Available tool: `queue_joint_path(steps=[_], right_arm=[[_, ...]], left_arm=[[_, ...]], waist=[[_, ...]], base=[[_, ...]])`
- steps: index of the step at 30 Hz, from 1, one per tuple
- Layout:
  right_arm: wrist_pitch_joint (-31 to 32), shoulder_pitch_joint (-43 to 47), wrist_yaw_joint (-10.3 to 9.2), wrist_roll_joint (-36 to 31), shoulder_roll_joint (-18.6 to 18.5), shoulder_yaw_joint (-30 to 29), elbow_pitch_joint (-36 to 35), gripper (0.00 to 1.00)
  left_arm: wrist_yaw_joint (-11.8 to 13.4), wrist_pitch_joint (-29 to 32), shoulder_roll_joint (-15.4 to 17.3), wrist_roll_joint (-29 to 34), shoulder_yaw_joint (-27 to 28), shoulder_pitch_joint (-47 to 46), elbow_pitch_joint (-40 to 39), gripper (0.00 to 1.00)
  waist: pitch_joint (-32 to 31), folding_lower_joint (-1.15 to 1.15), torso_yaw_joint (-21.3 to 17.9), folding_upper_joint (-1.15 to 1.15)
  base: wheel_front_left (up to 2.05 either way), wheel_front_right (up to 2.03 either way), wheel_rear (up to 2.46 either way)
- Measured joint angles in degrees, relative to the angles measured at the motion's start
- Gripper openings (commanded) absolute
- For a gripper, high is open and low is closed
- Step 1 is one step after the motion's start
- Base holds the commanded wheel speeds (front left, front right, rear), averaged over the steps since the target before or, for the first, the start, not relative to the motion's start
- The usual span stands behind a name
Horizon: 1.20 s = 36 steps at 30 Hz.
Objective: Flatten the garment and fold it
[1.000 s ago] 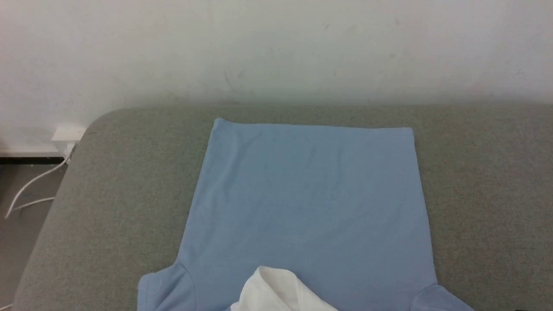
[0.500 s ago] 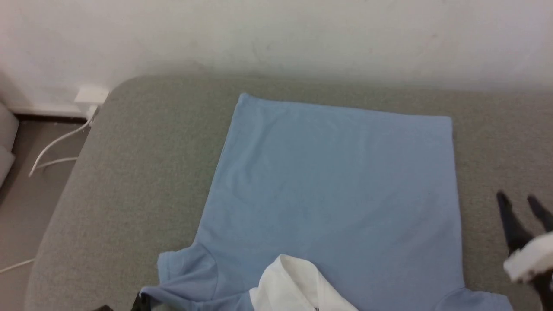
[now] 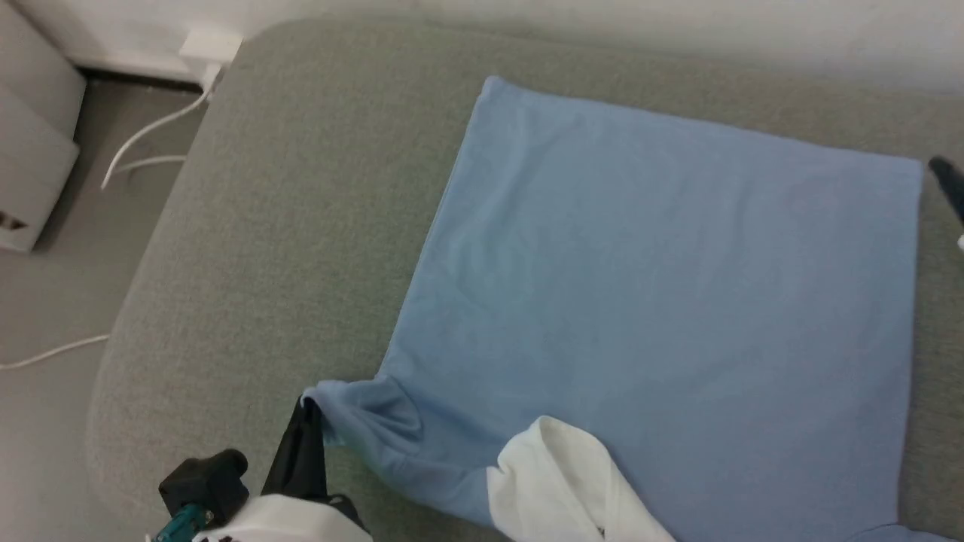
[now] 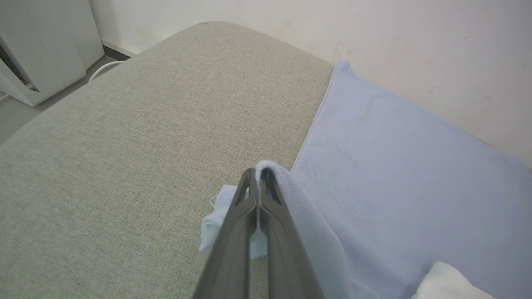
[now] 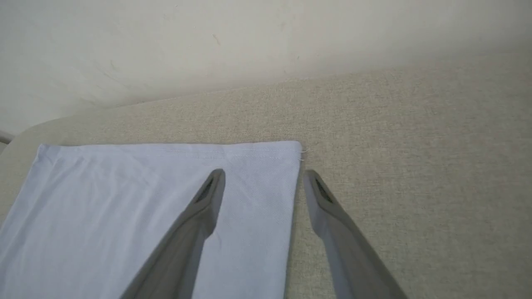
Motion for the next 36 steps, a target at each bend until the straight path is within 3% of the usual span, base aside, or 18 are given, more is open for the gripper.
queue_joint_path(steps=[6,18,20,21,29,32,36], right_arm=[[6.0,-10.5,0.00,-0.7,-3.0,2.3,7.0,1.00],[20.2,-22.9,0.09,-6.3,-4.9,1.7,18.7,1.00],[22.6,-24.6,0.10,-6.9,-5.1,0.8,20.4,0.15],[23.4,-25.2,0.08,-7.3,-5.3,0.4,21.0,0.00],[21.4,-24.5,-0.01,-10.6,-3.8,2.6,20.8,0.00],[18.9,-23.0,-0.01,-11.1,-3.1,5.7,17.8,0.00],[14.6,-21.0,0.02,-10.9,-5.5,12.3,10.0,0.00]], left_arm=[[-0.8,-0.5,-1.3,1.6,-0.8,-2.6,-1.4,0.00],[-1.7,-1.0,-2.6,2.7,-1.2,-5.1,-1.5,0.00],[-1.8,-1.1,-2.7,2.7,-1.2,-5.3,-1.0,0.00],[-2.0,-1.2,-2.9,2.7,-1.2,-5.3,-0.7,0.00],[-2.3,-1.4,-3.4,2.7,-1.2,-5.3,1.1,0.00],[-2.7,-1.4,-3.0,2.8,-1.2,-5.3,1.9,0.00],[-2.5,-0.2,-1.4,3.9,-1.8,-5.3,2.7,0.00]], waist=[[4.9,0.00,2.4,0.00],[12.9,-0.03,5.1,0.00],[13.3,-0.02,5.5,0.00],[13.4,-0.03,5.6,0.00],[11.3,-0.02,5.6,0.00],[9.6,-0.01,5.2,0.00],[6.7,-0.02,4.4,0.00]], base=[[0.00,0.00,0.00],[0.00,0.00,0.00],[0.00,0.00,0.00],[0.00,0.00,0.00],[0.00,0.00,0.00],[0.00,0.00,0.00],[0.00,0.00,0.00]])
